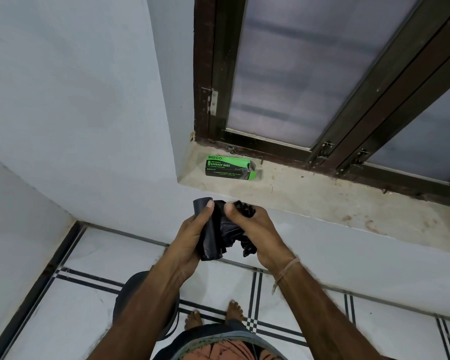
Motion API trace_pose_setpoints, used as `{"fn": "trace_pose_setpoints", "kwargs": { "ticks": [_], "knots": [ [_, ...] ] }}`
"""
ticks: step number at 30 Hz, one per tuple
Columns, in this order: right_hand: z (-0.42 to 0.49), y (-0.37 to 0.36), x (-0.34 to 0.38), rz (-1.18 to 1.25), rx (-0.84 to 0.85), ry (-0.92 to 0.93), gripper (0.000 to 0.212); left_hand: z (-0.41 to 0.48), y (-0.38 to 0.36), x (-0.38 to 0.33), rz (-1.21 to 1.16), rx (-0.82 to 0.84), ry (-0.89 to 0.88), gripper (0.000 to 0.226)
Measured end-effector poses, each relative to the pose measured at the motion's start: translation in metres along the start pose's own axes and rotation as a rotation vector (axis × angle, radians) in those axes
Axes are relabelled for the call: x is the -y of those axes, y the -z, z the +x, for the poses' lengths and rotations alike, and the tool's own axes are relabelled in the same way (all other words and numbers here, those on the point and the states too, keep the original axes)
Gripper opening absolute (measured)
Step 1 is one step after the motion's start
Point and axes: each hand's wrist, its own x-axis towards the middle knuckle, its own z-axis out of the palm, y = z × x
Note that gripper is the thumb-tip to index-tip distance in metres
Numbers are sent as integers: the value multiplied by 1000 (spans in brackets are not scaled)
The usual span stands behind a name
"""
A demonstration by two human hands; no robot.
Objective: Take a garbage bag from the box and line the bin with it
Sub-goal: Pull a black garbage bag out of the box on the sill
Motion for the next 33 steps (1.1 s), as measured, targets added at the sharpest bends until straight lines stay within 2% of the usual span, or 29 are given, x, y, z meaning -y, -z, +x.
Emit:
{"fn": "trace_pose_setpoints", "kwargs": {
  "ticks": [2,5,10,15,19,22,24,27,30,33],
  "knots": [
    [2,-1,-1,-48,-38,-8,23,0,1,0,0,5,12,74],
    [4,-1,-4,-44,-108,-46,22,0,2,0,1,-17,15,75],
    [6,3,-4,97,-83,-110,24,0,0,-2,-41,-22,22,62],
    [9,5,-3,103,-70,-130,18,4,2,-1,-76,-44,5,60],
    [11,8,-5,74,-15,-195,20,5,2,-2,-103,-12,-15,61],
    [11,9,-6,123,38,-173,29,4,1,-4,-50,-8,-51,57],
    [10,11,-5,78,75,-132,32,4,1,-4,-24,-3,-66,54],
    [11,20,0,-93,108,-96,18,3,0,-2,3,2,-74,53],
    [14,27,4,-219,111,-85,27,2,-3,1,9,-6,-73,56],
    [13,26,4,-157,109,-109,30,2,-7,-1,6,4,-81,59]
  ]
}}
